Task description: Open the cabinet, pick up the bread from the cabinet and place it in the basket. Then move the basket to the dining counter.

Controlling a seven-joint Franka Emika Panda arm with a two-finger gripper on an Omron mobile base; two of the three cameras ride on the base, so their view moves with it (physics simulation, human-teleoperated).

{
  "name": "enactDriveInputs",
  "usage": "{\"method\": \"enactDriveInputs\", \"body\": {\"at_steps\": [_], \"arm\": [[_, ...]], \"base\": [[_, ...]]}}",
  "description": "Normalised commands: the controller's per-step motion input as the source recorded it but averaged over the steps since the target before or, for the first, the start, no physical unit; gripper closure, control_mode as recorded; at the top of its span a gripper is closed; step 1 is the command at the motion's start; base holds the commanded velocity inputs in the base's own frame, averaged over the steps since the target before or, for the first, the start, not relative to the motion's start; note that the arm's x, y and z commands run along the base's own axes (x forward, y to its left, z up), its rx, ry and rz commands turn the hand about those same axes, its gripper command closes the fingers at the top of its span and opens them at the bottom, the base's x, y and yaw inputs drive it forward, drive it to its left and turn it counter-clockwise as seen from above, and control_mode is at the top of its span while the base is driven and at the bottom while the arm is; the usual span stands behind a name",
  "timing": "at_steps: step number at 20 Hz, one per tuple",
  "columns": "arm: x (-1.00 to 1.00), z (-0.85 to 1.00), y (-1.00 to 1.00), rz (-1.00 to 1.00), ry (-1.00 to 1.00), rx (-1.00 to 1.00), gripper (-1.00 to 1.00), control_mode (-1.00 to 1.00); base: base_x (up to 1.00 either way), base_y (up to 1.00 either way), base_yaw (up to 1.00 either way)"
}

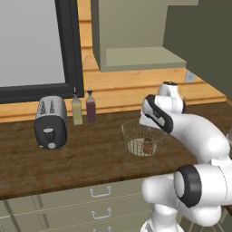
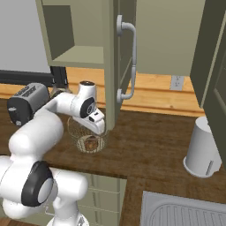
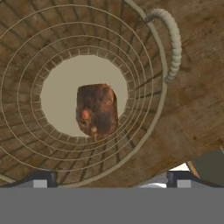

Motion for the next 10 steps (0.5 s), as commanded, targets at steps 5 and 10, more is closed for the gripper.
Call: {"method": "enactDriveInputs", "body": {"at_steps": [5,10], "arm": [[0.04,0.00,-0.53,-0.18,0.00,0.00,-1.00,-1.00],[0.57,-0.04,-0.27,-0.08,0.04,0.00,-1.00,-1.00]], "base": [[0.00,0.00,0.00],[0.00,0.00,0.00]]}}
